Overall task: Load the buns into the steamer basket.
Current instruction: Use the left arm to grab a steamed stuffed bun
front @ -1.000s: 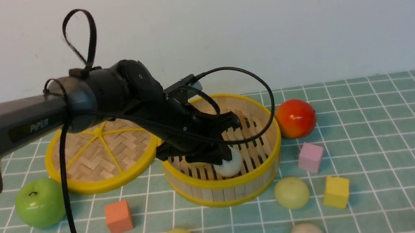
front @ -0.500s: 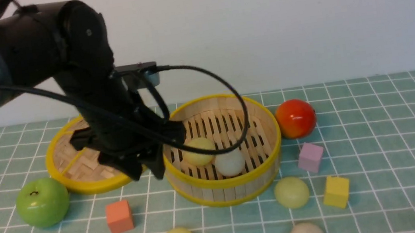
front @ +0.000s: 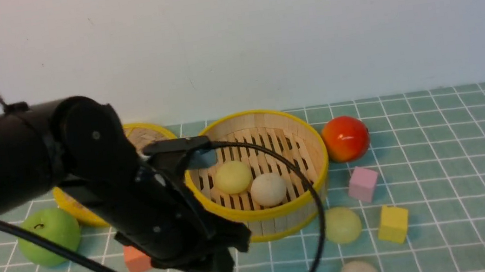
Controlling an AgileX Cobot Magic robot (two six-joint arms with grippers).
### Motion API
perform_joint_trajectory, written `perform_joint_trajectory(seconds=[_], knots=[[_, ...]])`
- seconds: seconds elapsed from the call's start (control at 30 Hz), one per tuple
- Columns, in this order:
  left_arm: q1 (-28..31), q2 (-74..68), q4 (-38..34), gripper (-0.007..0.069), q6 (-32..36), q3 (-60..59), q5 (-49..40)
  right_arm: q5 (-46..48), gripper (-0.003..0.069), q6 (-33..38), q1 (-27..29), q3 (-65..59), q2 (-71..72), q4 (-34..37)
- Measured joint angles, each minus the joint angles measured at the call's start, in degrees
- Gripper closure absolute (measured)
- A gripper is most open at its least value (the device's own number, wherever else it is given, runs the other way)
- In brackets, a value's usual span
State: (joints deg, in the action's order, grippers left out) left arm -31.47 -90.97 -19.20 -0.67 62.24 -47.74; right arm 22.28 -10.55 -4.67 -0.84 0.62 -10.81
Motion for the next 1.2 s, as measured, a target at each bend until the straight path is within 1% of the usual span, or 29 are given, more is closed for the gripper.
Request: perform_joint_trajectory(seconds=[0.03, 0.07, 0.13, 0.23, 0.3, 0.77, 1.0, 1.07, 1.13, 1.17, 1.2], knots=[[-1.06, -0.87, 1.24, 0.0386, -1.89, 0.06, 0.47, 0.0, 0.042, 0.0, 0.0, 0.0, 0.0, 0.0], [-1.06, -0.87, 1.57, 0.0386, -2.32, 0.06, 0.47, 0.0, 0.042, 0.0, 0.0, 0.0, 0.0, 0.0], [-1.77, -2.83, 6.77, 0.0387, -8.7, 0.12, 1.85, 0.0, 0.042, 0.0, 0.0, 0.0, 0.0, 0.0], [-1.77, -4.38, 12.74, 0.0387, -14.98, 0.17, 2.89, 0.0, 0.042, 0.0, 0.0, 0.0, 0.0, 0.0], [-1.77, -5.49, 15.14, 0.0387, -16.88, 0.28, 3.45, 0.0, 0.042, 0.0, 0.0, 0.0, 0.0, 0.0], [-1.77, -12.76, 17.6, 0.0387, -17.91, 0.65, 8.96, 0.0, 0.042, 0.0, 0.0, 0.0, 0.0, 0.0], [-1.77, -13.17, 17.73, 0.0391, -17.91, 0.72, 9.3, 0.0, 0.042, 0.0, 0.0, 0.0, 0.0, 0.0], [-1.77, -13.17, 17.73, 0.0411, -17.91, 0.8, 9.18, 0.0, 0.042, 0.0, 0.0, 0.0, 0.0, 0.0], [-1.77, -13.17, 17.73, 0.0457, -17.91, 0.81, 9.05, 0.0, 0.042, 0.0, 0.0, 0.0, 0.0, 0.0], [-1.77, -13.17, 17.73, 0.0462, -17.91, 0.81, 8.98, 0.0, 0.042, 0.0, 0.0, 0.0, 0.0, 0.0], [-1.77, -13.12, 17.73, 0.051, -17.91, 0.86, 8.87, 0.0, 0.042, 0.0, 0.0, 0.0, 0.0, 0.0]])
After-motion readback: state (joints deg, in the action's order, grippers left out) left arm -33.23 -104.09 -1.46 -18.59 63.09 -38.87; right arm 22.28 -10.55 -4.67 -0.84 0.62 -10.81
